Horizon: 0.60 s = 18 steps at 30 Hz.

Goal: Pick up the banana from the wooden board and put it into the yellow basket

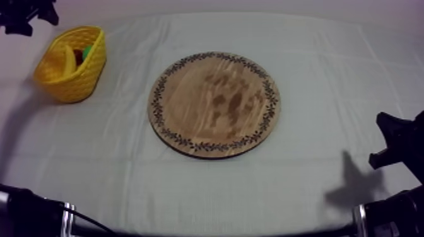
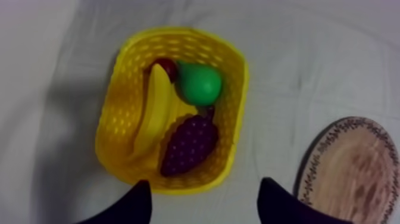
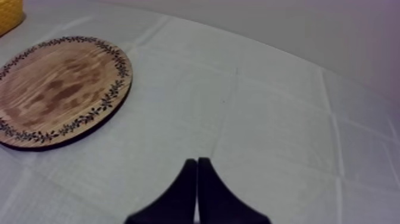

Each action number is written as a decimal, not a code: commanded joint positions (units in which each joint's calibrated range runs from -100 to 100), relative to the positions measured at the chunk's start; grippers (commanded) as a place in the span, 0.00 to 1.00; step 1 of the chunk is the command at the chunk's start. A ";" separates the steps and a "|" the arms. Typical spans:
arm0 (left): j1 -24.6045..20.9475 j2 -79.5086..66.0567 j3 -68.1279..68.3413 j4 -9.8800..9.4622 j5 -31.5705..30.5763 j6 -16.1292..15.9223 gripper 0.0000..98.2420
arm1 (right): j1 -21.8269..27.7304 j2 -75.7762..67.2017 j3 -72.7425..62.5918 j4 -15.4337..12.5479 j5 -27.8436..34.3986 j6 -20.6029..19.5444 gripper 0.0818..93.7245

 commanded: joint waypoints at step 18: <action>3.11 -42.71 29.07 -1.86 -20.49 1.77 0.04 | 0.01 0.00 -0.03 -0.03 0.00 0.01 0.00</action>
